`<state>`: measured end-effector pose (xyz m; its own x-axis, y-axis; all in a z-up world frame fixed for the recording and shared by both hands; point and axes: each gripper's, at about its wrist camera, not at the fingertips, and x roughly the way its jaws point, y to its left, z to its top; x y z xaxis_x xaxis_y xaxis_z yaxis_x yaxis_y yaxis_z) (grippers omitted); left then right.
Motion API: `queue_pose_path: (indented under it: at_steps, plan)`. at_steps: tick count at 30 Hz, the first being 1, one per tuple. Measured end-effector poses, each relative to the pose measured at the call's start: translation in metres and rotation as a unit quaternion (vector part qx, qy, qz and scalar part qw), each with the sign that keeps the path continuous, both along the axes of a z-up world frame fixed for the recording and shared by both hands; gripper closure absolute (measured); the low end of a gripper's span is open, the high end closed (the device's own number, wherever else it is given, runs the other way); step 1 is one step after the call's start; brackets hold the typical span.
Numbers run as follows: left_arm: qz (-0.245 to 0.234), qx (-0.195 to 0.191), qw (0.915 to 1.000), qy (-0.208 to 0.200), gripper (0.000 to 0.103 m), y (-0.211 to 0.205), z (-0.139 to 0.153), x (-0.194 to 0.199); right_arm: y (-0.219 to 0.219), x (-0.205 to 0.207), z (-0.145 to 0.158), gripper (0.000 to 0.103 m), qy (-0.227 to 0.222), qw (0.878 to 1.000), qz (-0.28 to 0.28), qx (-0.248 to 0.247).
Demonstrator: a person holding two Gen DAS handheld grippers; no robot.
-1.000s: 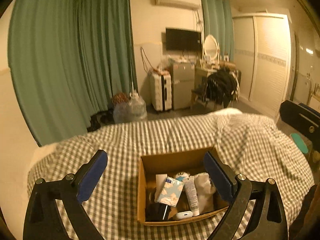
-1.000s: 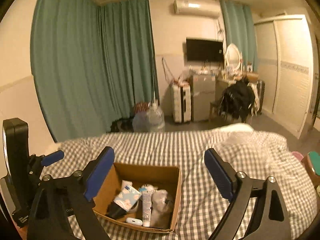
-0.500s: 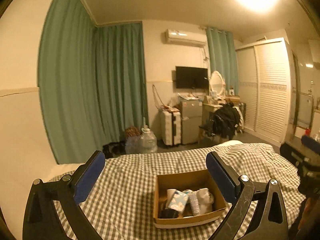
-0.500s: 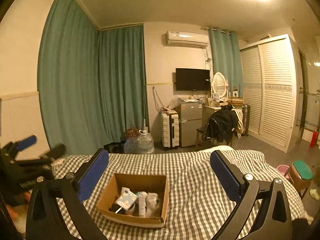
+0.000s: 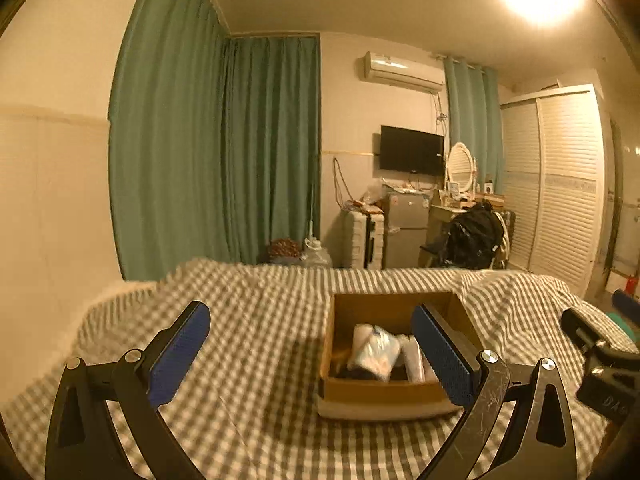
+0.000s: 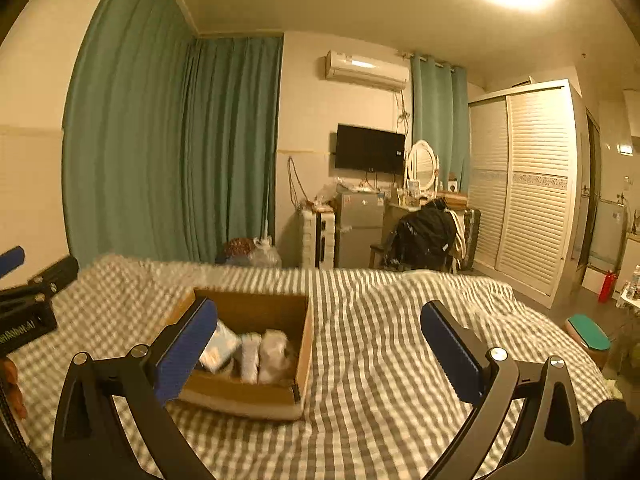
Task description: Organize objects
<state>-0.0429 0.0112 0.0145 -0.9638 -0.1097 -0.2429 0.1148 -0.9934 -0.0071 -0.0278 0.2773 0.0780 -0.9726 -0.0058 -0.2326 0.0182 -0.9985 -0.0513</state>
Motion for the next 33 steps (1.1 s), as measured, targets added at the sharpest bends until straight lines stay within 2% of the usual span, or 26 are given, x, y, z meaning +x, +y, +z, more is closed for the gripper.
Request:
queue_pose_path:
  at_steps: [4, 8, 12, 33]
  plan:
    - [0.004, -0.013, 0.9994, -0.031, 0.0, 0.004, -0.027, -0.004, -0.005, -0.005, -0.039, 0.001, -0.029, 1.0, -0.003, 0.005]
    - [0.008, -0.032, 0.9987, -0.04, 0.0, 0.009, -0.035, -0.007, -0.006, -0.013, -0.053, 0.001, -0.051, 0.999, -0.005, 0.003]
    - [0.009, -0.022, 0.9985, -0.049, 0.0, 0.006, -0.036, -0.01, -0.006, -0.012, -0.055, 0.001, -0.049, 0.999, -0.008, 0.006]
    - [0.011, -0.039, 0.9975, -0.059, 0.0, 0.009, -0.041, -0.013, -0.016, -0.016, -0.06, 0.001, -0.057, 0.998, -0.008, 0.022]
